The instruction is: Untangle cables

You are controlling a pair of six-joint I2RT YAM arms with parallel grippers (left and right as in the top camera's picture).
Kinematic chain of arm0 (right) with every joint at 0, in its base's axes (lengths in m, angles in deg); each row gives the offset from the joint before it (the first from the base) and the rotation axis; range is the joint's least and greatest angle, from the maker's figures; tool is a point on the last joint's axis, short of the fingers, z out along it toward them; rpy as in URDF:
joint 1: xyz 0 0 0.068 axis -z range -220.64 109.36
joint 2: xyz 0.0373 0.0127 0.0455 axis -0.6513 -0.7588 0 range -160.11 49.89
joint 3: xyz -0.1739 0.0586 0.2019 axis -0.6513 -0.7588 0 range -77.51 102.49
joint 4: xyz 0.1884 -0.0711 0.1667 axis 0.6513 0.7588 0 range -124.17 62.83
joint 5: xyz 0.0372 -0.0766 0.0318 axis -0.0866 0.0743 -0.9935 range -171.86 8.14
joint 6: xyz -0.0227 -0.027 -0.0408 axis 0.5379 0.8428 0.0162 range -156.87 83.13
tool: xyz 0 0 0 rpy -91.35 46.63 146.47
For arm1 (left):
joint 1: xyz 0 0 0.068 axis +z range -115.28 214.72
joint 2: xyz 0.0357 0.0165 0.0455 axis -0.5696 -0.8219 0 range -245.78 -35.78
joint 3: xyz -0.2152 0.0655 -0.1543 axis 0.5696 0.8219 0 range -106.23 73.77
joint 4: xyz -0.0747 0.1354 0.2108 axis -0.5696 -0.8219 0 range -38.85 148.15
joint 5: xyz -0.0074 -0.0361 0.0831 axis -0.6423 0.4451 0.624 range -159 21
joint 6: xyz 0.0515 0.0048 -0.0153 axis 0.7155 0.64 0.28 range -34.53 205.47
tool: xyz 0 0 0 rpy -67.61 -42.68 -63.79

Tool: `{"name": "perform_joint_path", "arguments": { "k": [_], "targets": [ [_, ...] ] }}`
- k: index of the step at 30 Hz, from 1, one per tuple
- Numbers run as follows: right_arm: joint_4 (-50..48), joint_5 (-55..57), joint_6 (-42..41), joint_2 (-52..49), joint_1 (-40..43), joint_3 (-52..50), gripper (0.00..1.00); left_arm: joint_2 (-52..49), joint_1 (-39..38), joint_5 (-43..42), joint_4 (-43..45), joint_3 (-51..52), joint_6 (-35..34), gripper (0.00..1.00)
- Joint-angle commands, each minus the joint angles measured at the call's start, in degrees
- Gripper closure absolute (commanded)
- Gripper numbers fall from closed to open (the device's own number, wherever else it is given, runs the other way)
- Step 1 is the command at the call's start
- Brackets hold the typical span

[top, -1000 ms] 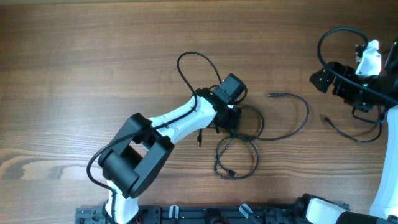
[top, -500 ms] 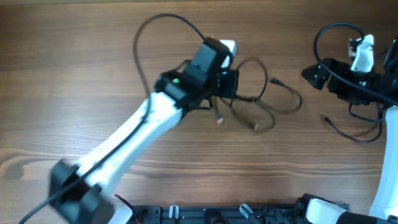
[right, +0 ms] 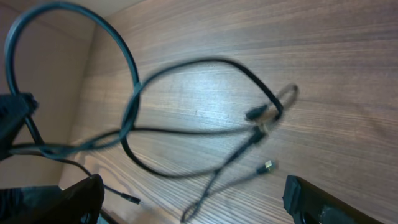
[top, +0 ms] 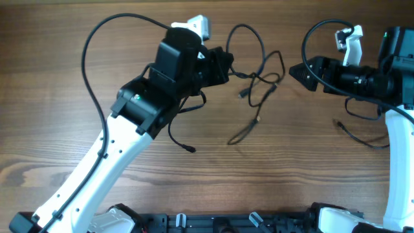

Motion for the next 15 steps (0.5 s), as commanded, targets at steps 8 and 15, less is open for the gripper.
{"name": "perform_joint_path", "arguments": {
  "k": [8, 15],
  "targets": [
    [-11.3, 5.5, -24.8, -3.6, -10.5, 0.3, 0.23, 1.4, 0.5, -2.3, 0.4, -0.3, -2.4, 0.96],
    [-21.5, 7.5, -33.5, -11.3, -14.4, 0.3, 0.38, 1.4, 0.5, -2.3, -0.7, -0.3, -2.4, 0.96]
  ]
}}
